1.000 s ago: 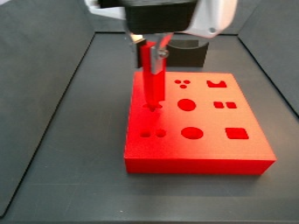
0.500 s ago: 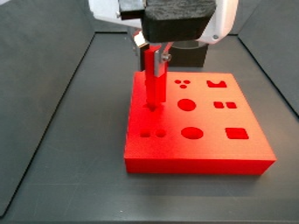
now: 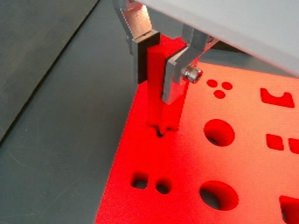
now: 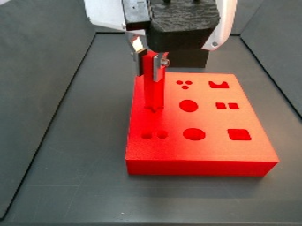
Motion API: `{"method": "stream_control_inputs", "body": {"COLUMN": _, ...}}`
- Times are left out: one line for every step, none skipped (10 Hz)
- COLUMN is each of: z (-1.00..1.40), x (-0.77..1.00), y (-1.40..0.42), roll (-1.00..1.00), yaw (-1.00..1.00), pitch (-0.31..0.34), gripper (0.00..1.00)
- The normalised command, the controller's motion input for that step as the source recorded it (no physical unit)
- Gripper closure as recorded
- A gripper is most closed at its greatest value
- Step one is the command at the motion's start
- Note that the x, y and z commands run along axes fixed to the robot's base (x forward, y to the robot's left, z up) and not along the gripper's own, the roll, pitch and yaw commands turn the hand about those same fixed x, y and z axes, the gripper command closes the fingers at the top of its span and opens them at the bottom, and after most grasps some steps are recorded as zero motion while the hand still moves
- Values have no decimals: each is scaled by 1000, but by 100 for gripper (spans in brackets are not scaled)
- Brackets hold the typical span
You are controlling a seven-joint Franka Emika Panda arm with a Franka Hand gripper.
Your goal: Insert the star object.
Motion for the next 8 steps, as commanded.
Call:
{"method": "stream_control_inputs", "body": {"z": -140, "x": 51, "y": 0, "roll": 31, "yaw": 86, "pitch": 4, "gripper": 100}}
{"method": "stream_control_inputs", "body": {"z": -77, "x": 120, "y": -114, "roll": 43, "yaw": 26, "pitch": 10, "gripper": 100}}
{"method": "stream_control_inputs", "body": {"z": -66, "x": 206, "y": -186, "roll": 111, "yaw": 0, "pitch": 33, "gripper": 100}}
{"method": "stream_control_inputs", "body": {"z": -129, "x": 206, "y": -71, "roll": 121, "yaw": -66, "pitch": 34, "gripper": 100}}
{"method": "stream_control_inputs", "body": {"z": -154, "x": 126, "y": 0, "roll": 114, "yaw": -91, "pitch": 47, "gripper": 100}}
{"method": "stream_control_inputs", "body": {"z": -171, "x": 0, "y": 0, "roll": 114, "yaw": -86, "pitch": 59, "gripper": 100}}
{"method": "stream_control_inputs", "body": {"z": -54, "x": -100, "y": 111, "roll": 6, "yaw": -60, "pitch": 47, "gripper": 100}}
{"method": "stream_control_inputs", "body": {"z": 0, "x": -177, "y": 120, "roll": 0, "yaw": 0, "pitch": 0, "gripper": 100}}
